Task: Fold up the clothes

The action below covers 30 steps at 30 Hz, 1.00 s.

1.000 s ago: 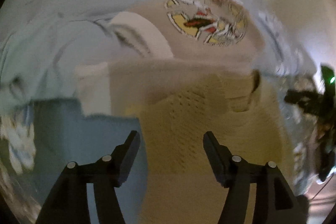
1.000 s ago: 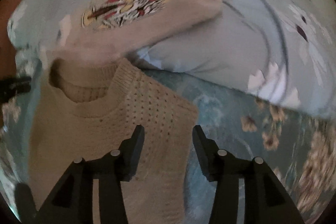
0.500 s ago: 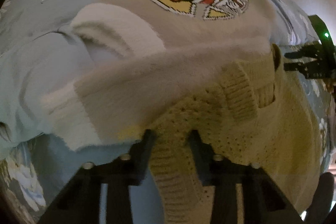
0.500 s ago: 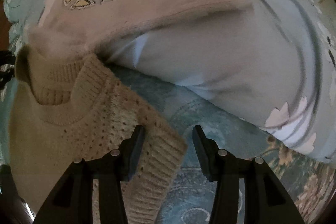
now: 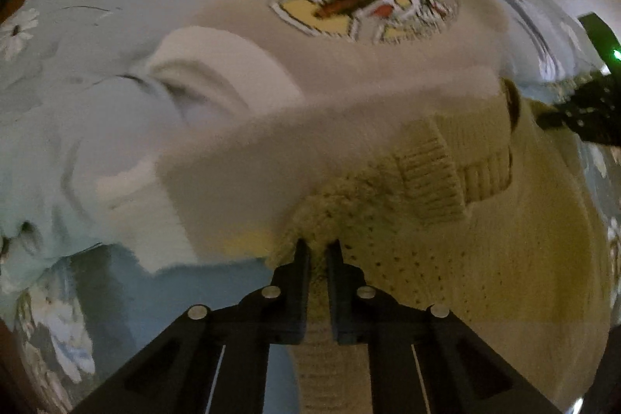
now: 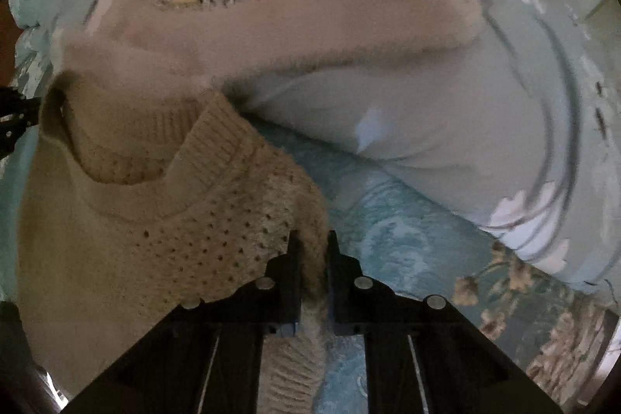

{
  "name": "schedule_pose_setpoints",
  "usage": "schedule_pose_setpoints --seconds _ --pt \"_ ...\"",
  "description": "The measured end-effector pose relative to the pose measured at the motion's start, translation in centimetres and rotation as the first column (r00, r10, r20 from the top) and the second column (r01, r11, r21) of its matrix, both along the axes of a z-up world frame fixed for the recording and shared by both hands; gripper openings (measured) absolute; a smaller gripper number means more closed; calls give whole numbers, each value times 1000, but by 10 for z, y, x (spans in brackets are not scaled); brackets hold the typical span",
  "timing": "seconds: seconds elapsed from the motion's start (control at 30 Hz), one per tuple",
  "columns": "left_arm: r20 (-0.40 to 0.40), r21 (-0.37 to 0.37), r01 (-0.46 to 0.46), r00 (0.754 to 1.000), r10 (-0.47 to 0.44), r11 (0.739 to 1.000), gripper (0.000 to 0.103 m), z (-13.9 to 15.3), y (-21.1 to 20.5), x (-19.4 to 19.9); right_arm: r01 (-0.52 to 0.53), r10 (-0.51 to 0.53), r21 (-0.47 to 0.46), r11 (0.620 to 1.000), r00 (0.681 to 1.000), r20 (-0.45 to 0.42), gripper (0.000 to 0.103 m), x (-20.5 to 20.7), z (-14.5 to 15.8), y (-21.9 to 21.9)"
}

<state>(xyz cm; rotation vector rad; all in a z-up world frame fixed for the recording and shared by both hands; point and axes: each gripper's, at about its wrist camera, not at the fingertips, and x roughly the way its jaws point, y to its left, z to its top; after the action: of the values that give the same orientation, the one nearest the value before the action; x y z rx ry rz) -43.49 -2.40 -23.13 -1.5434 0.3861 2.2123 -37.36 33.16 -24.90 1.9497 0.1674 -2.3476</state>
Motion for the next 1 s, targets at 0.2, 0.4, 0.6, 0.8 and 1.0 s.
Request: schedule_pose_setpoints --seconds 0.2,0.4,0.6,0.8,1.0 --pt "-77 47 -79 994 82 996 7 43 -11 -23 84 -80 18 996 987 -140 9 -11 57 9" --pt "-160 120 -124 977 143 985 7 96 -14 -31 175 -169 -2 985 946 -278 9 -13 113 15" --pt "-187 147 -88 976 115 985 7 100 -18 26 108 -114 -38 993 927 -358 9 56 128 -5" --pt "-187 211 -114 970 154 971 7 103 -43 127 85 -114 -97 992 926 -360 9 166 125 -21" --pt "-83 248 -229 963 256 941 7 74 -74 216 184 -239 -213 960 933 -269 9 269 95 -39"
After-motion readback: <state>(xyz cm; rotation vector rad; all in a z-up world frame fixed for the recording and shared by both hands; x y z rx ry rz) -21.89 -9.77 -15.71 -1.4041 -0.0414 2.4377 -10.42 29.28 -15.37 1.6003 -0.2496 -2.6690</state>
